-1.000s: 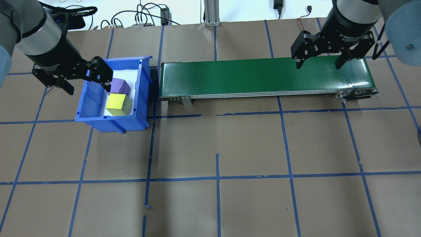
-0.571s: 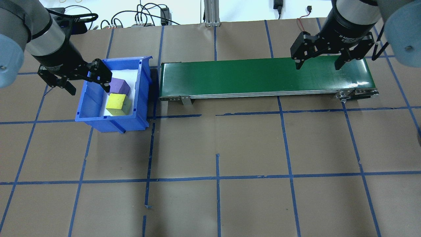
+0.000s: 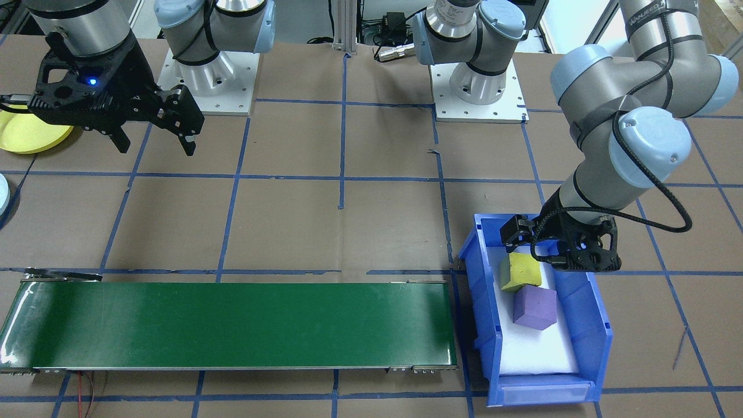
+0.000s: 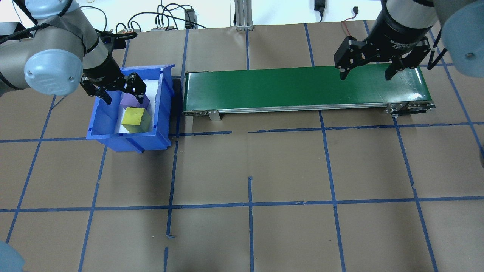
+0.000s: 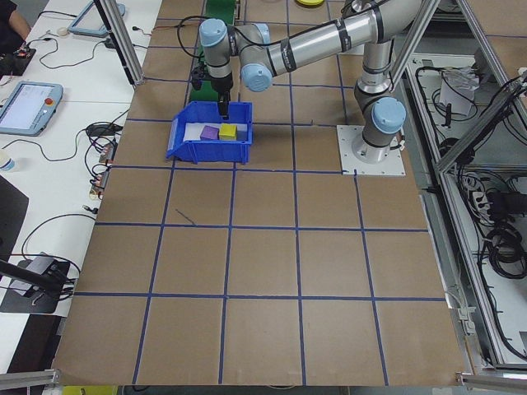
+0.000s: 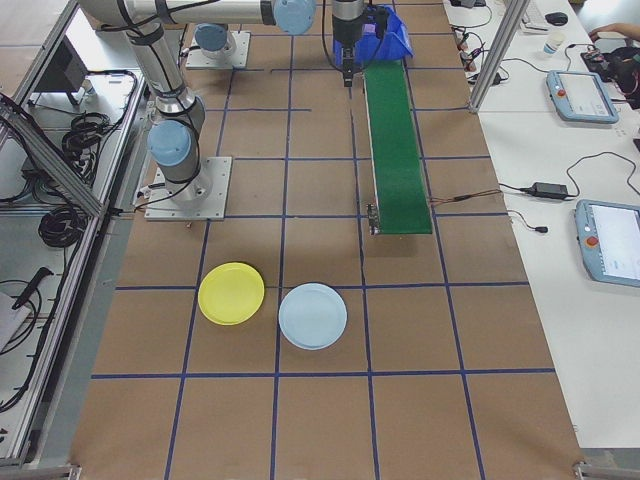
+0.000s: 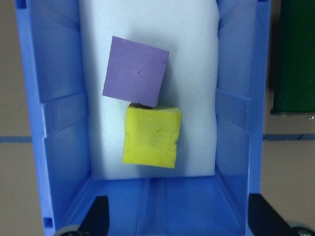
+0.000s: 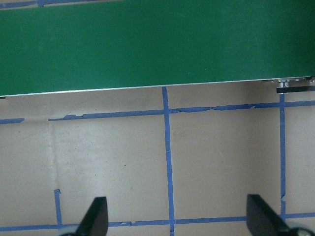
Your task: Move block left to right into plate
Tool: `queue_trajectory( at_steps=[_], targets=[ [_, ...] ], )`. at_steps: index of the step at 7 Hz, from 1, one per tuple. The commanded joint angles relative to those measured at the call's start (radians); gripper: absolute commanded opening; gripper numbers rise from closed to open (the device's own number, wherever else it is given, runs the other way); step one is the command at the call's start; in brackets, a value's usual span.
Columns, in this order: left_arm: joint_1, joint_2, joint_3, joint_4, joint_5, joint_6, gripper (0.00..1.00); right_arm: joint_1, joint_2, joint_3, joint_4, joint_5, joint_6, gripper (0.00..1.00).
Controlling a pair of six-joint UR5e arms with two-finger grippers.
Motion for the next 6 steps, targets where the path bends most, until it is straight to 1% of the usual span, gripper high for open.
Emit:
queue_trajectory(
  at_steps=[1, 5, 6],
  targets=[
    [0.006, -0.028, -0.037, 0.072, 0.003, 0.011, 1.0, 0.0, 0.0, 0.0, 0.0, 0.0, 0.0, 1.0],
    [0.024, -0.065, -0.055, 0.096, 0.0, 0.035, 1.0, 0.0, 0.0, 0.0, -0.009, 0.002, -0.002, 1.0],
    [0.024, -0.083, -0.057, 0.123, 0.0, 0.035, 1.0, 0.0, 0.001, 0.0, -0.009, 0.002, -0.002, 1.0]
  ],
)
